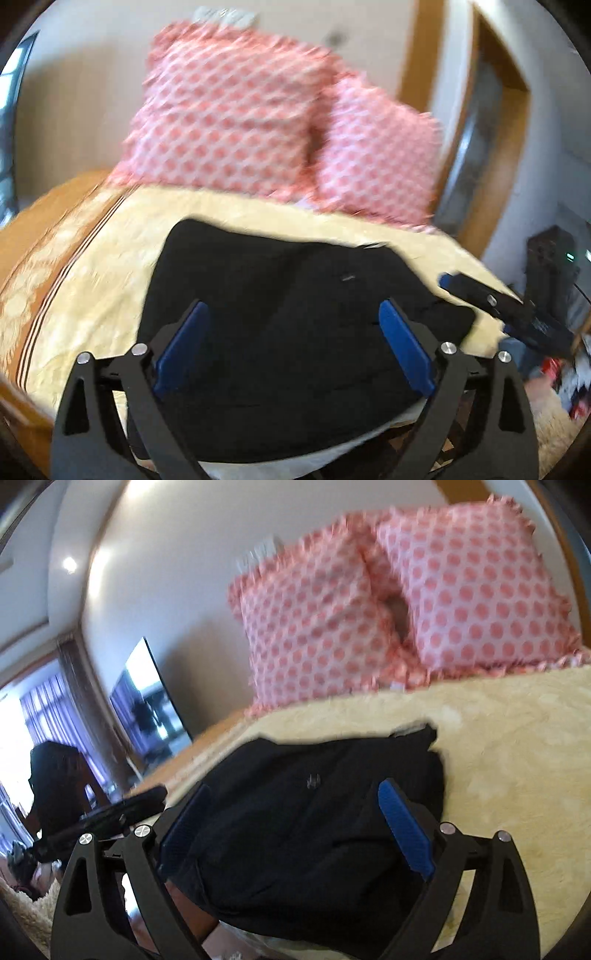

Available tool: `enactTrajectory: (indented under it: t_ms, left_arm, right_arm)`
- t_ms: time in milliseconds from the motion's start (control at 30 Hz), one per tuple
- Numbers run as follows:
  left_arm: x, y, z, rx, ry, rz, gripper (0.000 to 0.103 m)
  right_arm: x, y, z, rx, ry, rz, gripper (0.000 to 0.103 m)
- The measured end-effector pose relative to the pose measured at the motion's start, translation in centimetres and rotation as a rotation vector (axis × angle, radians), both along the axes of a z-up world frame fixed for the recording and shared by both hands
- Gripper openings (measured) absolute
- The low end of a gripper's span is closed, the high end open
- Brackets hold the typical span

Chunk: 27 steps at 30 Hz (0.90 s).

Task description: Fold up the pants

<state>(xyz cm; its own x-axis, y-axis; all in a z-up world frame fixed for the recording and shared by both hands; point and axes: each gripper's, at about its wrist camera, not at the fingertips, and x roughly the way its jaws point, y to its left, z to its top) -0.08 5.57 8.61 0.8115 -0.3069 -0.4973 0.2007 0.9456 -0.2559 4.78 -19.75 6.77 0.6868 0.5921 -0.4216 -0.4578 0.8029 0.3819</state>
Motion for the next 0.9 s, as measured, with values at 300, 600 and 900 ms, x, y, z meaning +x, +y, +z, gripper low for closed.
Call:
enactTrajectory:
  t_ms: [300,600,900]
  left_arm:
    - [0.2,-0.3,-3.9,0.102,0.081,-0.004,0.101]
    - [1.0,1.9,-4.0,-0.067,0.071,-0.050,0.101]
    - [0.7,1.8,-4.1,-0.058,0.058,-0.065,0.101]
  right_arm:
    - [0.2,-0.3,-0.7,-0.075,0.054,-0.012,0.094]
    - [8.2,-4.8,-1.7,0.043,0.305,-0.176,0.077]
    - [9.7,-4.4,-2.8,0.040,0.336,-0.170,0.068]
